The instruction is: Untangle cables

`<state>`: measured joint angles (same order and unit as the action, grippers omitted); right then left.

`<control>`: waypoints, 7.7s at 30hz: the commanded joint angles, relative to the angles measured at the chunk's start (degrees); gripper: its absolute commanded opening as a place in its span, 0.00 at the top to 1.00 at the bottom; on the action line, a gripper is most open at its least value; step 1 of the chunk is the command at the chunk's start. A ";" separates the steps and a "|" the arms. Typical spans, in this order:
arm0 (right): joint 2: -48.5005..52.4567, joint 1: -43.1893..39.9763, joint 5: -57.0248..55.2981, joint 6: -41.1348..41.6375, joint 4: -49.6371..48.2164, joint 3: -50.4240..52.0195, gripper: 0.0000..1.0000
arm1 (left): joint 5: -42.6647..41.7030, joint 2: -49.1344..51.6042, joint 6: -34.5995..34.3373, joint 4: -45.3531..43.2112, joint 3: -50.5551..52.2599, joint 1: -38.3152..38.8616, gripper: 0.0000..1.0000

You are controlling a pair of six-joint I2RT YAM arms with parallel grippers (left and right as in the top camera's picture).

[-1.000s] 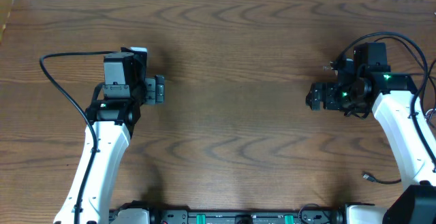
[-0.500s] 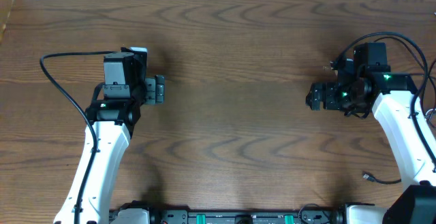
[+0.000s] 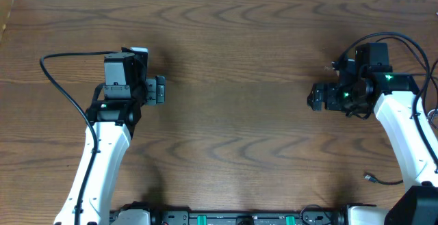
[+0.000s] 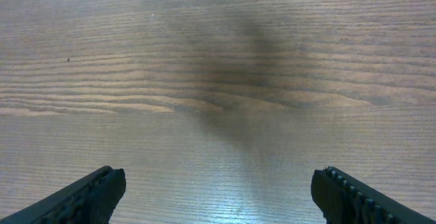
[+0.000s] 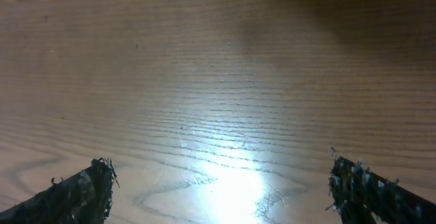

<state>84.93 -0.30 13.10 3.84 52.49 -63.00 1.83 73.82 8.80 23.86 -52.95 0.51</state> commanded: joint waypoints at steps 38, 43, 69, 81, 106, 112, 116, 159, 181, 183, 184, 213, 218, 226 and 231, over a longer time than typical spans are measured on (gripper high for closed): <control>0.22 0.37 0.37 -0.72 0.00 0.13 0.01 | 0.28 -0.68 -0.13 0.20 0.22 -0.22 0.08; 0.22 0.39 0.37 -0.72 0.02 0.13 0.01 | 0.33 -5.09 -0.09 0.17 0.85 -0.22 0.08; 0.22 0.33 0.37 -0.72 0.00 0.13 0.01 | -2.91 -57.09 -16.00 -38.42 37.88 -0.17 0.08; 0.22 0.35 0.37 -0.72 0.00 0.13 0.01 | -2.25 -67.80 -15.96 -53.77 52.70 -0.20 0.08; 0.22 0.35 0.37 -0.72 0.00 0.13 0.01 | -2.54 -73.75 -13.40 -19.61 52.72 -0.28 0.08; 0.22 0.35 0.37 -0.72 0.00 0.13 0.01 | -2.49 -73.70 -13.40 -19.65 52.72 -0.28 0.08; 0.22 0.35 0.37 -0.72 0.00 0.13 0.01 | -2.49 -73.59 -13.40 -19.65 52.72 -0.28 0.08; 0.26 0.35 0.37 -0.72 0.02 0.13 0.01 | -2.49 -73.59 -13.40 -19.65 52.72 -0.28 0.08; -44.04 0.35 0.90 7.56 -37.13 37.33 0.01 | -2.49 -73.59 -13.38 -19.65 52.72 -0.28 0.08; -49.59 0.35 1.03 8.41 -42.18 42.36 0.01 | -2.49 -73.59 -13.38 -19.65 52.72 -0.28 0.08; -52.46 0.35 1.03 8.98 -44.63 44.92 0.01 | -2.49 -73.59 -13.38 -19.65 52.72 -0.28 0.08; -84.65 0.35 0.35 -4.15 -49.18 62.69 0.01 | -2.49 -73.59 -13.40 -19.65 52.72 -0.28 0.08; -84.65 0.35 0.22 -4.81 -49.11 62.69 0.01 | -2.49 -73.59 -13.40 -19.65 52.72 -0.28 0.08; -84.65 0.35 -8.81 -2.80 -48.37 62.66 0.01 | -2.49 -73.59 -13.40 -19.65 52.72 -0.28 0.08; -84.65 0.35 -10.47 -2.64 -48.15 62.69 0.01 | -2.49 -73.59 -13.40 -19.65 52.72 -0.28 0.08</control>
<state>0.69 -0.30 5.89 0.62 3.75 -0.38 -1.41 0.60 -5.52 1.91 -1.23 0.47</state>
